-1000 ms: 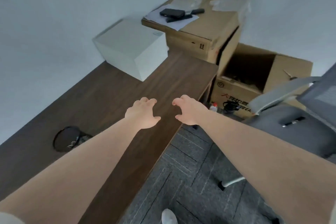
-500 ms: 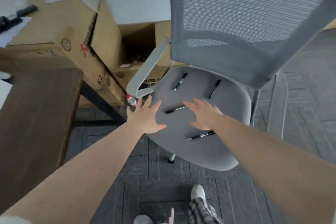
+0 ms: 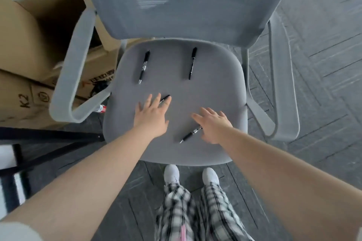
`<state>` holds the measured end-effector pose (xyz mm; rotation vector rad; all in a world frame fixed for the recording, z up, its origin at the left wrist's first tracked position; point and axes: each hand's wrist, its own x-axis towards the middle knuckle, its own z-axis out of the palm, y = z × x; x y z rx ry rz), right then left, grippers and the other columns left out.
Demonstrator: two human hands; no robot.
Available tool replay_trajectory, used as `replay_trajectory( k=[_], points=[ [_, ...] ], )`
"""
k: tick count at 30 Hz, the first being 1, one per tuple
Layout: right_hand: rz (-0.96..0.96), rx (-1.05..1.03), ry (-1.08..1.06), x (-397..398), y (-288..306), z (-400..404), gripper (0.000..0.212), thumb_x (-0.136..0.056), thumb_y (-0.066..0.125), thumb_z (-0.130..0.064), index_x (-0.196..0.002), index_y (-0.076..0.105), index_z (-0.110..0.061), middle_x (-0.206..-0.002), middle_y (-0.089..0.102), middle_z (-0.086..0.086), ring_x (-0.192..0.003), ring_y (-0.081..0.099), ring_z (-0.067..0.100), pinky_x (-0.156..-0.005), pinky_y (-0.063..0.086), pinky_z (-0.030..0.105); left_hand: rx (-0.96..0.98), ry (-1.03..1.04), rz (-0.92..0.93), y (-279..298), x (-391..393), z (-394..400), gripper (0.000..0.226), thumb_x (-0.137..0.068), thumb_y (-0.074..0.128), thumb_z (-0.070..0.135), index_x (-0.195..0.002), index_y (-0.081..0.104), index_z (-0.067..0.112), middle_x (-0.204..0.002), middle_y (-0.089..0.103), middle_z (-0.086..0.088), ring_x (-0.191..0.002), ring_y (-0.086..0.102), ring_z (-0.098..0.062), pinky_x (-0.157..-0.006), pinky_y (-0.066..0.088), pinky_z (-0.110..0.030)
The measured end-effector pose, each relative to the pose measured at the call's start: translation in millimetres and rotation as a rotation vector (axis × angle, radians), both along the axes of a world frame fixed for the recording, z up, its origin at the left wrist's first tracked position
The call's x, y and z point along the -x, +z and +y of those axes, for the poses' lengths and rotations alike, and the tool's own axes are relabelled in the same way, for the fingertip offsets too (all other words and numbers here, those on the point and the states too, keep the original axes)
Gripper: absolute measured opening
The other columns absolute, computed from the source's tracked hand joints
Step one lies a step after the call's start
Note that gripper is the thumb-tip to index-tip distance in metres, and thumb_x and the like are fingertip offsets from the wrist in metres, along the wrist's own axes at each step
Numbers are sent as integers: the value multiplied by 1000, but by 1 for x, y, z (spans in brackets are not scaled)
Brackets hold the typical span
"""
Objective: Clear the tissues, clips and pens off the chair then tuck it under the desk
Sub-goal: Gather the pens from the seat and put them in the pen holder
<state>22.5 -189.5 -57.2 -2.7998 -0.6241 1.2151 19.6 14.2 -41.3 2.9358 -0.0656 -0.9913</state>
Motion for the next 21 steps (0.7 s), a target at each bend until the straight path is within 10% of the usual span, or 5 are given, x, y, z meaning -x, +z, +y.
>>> replay_trajectory(
  k=[9,21],
  points=[
    [-193,-13,10,14,-51,25,60,-76,56,1,-128,44,-27,-125,37,8,-123,34,28,-106,27,50,-41,-22,-140,-73,-9,8,68,-86,55,17,-146,22,14,-135,41,-8,-122,41,-31,-94,40,-42],
    [-304,-83,-37,-20,-43,31,35,-82,49,-2,-114,48,-16,-106,50,6,-98,51,30,-77,29,35,35,-23,-185,-62,-52,19,44,-82,43,-7,-123,39,7,-115,49,-14,-99,48,-34,-62,37,-35]
  ],
)
